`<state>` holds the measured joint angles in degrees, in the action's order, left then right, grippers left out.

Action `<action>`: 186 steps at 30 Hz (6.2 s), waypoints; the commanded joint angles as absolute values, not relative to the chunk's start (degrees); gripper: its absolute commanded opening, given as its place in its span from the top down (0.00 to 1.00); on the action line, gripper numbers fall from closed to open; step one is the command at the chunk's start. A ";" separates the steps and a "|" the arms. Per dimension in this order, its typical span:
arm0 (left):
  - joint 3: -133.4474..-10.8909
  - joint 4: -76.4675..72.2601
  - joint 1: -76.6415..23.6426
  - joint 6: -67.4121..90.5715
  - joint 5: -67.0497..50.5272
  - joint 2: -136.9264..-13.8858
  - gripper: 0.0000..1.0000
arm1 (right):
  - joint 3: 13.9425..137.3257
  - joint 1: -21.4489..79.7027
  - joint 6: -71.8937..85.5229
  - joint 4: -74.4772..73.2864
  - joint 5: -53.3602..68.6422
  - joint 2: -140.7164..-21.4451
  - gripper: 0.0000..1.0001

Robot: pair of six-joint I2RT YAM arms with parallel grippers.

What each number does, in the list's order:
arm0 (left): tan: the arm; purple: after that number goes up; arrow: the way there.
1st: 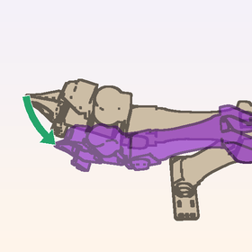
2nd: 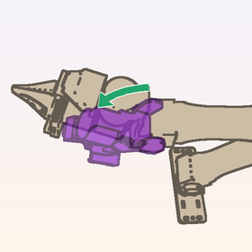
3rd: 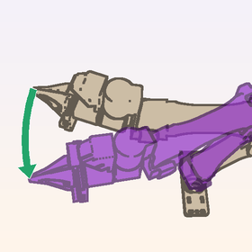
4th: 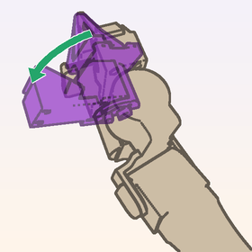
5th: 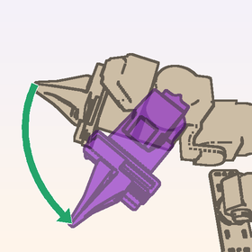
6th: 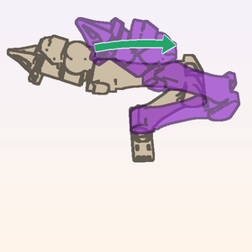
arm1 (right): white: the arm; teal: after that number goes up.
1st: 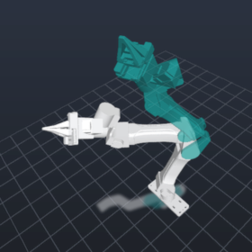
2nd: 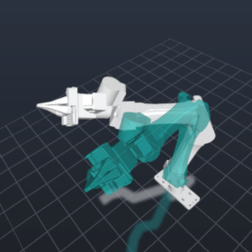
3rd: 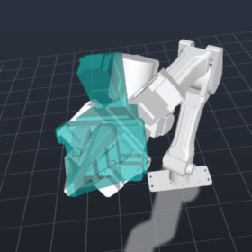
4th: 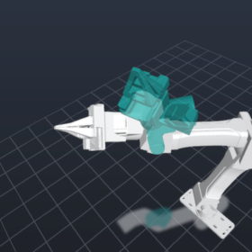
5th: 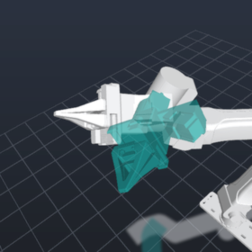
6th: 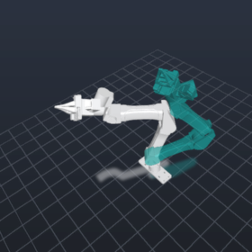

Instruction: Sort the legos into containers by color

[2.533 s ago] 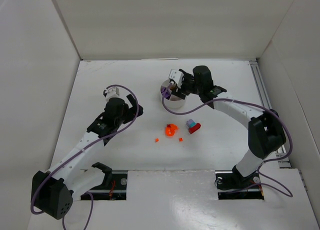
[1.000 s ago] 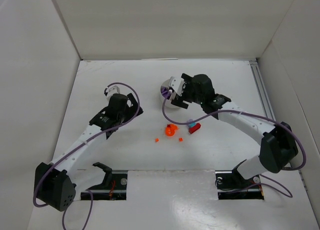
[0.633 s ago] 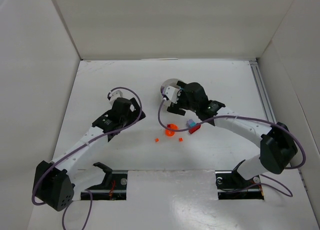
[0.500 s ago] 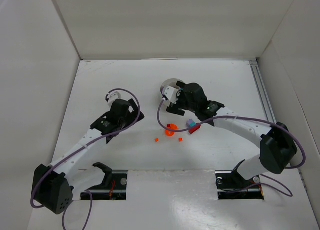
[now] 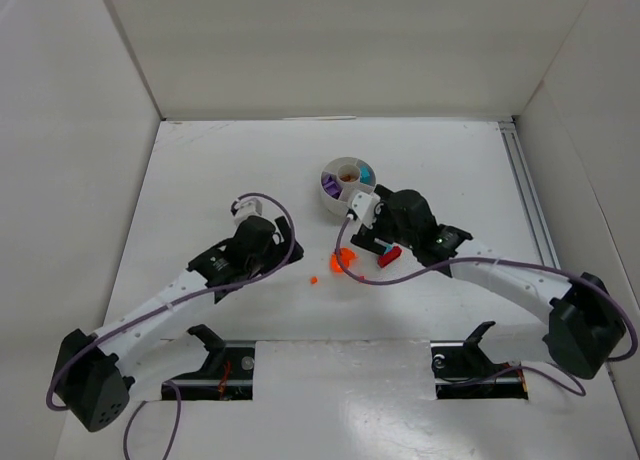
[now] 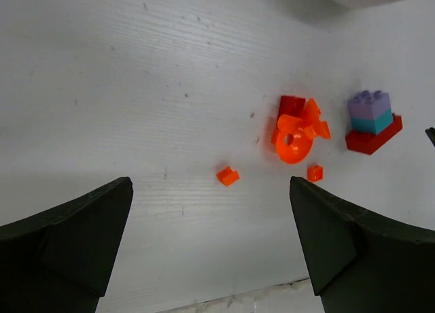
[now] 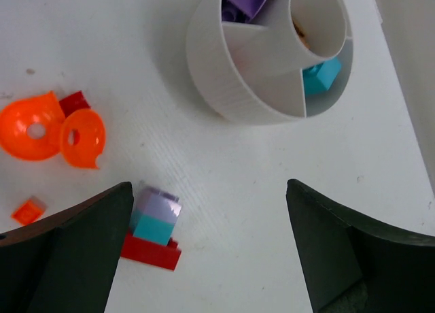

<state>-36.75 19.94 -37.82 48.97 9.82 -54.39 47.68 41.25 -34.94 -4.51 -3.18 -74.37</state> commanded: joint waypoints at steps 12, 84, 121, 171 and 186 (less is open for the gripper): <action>-38.14 11.88 -50.80 50.89 13.10 -66.88 0.05 | 31.30 37.27 -15.84 -8.36 3.16 -60.56 0.01; -39.73 -19.69 -50.80 29.62 -27.86 -62.49 0.52 | 26.81 42.10 -46.14 9.93 36.12 -45.28 0.59; -36.47 -15.82 -42.72 28.56 -29.18 -53.96 0.87 | 25.66 39.02 -44.82 6.42 28.21 -41.04 0.67; -46.76 6.15 -36.65 35.51 2.81 -75.59 0.92 | 62.48 27.42 -45.09 4.22 20.65 -84.46 0.60; -47.90 7.38 -36.65 35.51 3.96 -71.54 0.92 | 63.02 27.42 -44.56 4.22 21.88 -86.22 0.60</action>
